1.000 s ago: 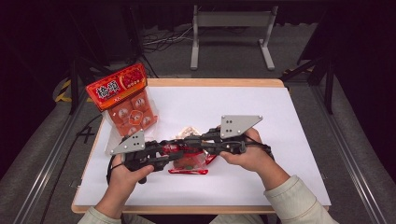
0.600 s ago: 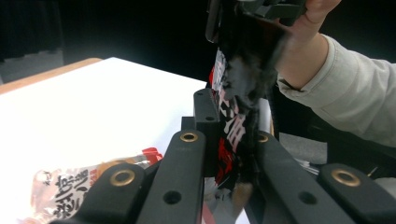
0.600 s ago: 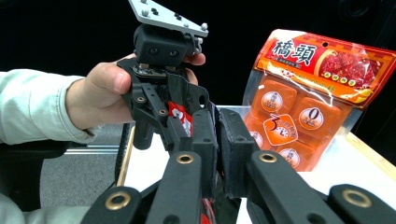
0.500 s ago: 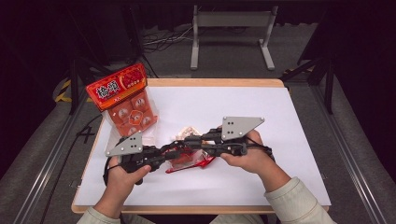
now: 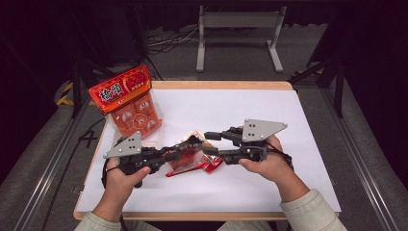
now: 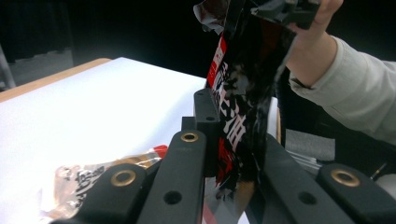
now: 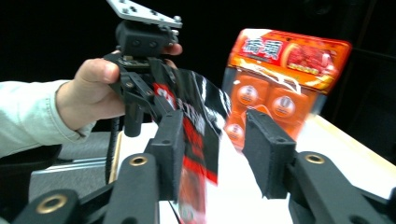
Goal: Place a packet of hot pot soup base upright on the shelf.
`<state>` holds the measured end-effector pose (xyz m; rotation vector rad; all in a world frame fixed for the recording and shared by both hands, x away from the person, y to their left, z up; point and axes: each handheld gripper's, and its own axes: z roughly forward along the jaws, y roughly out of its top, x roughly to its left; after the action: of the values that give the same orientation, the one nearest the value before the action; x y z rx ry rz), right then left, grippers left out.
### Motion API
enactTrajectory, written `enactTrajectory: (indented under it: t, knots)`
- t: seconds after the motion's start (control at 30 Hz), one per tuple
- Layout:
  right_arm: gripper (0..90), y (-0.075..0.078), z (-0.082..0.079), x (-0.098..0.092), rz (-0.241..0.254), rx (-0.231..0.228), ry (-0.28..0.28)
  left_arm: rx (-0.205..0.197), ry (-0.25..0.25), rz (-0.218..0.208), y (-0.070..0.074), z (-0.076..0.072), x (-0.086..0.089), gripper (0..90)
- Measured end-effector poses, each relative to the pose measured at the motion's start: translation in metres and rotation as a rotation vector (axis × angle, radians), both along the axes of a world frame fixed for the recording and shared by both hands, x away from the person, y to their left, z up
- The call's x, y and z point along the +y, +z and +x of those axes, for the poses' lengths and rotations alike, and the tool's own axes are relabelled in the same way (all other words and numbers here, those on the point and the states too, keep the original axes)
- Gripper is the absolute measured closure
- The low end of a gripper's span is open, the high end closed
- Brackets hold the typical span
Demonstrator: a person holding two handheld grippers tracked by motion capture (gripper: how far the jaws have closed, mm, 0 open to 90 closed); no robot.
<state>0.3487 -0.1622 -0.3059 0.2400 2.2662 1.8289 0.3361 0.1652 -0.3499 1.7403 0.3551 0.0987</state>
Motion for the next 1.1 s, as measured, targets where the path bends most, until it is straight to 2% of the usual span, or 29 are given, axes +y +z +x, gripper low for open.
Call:
enactTrajectory:
  t: [0.17,0.2,0.27,0.5,0.57,0.63,0.8,0.97,1.1]
  knots:
    - [49.9,-0.001,-0.004,-0.016,0.01,0.008,-0.092,0.001,0.009,0.006,0.002,0.0,0.004,89.8]
    - [49.9,-0.001,-0.004,-0.016,0.01,0.008,-0.092,0.001,0.009,0.006,0.002,0.0,0.004,89.9]
    - [46.6,-0.004,-0.007,-0.026,-0.006,0.002,-0.147,-0.007,0.013,0.015,0.004,0.0,0.007,89.8]
    - [42.0,-0.016,-0.009,-0.048,-0.002,0.042,-0.238,-0.004,0.029,0.014,0.013,0.0,0.021,89.8]
    - [42.0,-0.022,-0.007,-0.052,-0.001,0.05,-0.257,-0.006,0.031,0.024,0.014,0.0,0.025,89.8]
    - [41.3,-0.027,-0.004,-0.055,-0.026,0.057,-0.267,-0.012,0.028,0.025,0.016,0.001,0.028,89.8]
    - [40.0,-0.033,-0.002,-0.063,-0.03,0.077,-0.283,-0.016,0.031,0.03,0.022,-0.001,0.038,89.8]
    - [39.6,-0.042,0.0,-0.074,-0.037,0.095,-0.319,-0.019,0.057,0.025,0.028,0.0,0.051,89.8]
    - [39.6,-0.048,0.0,-0.082,-0.028,0.112,-0.344,-0.021,0.092,0.061,0.032,0.001,0.06,89.8]
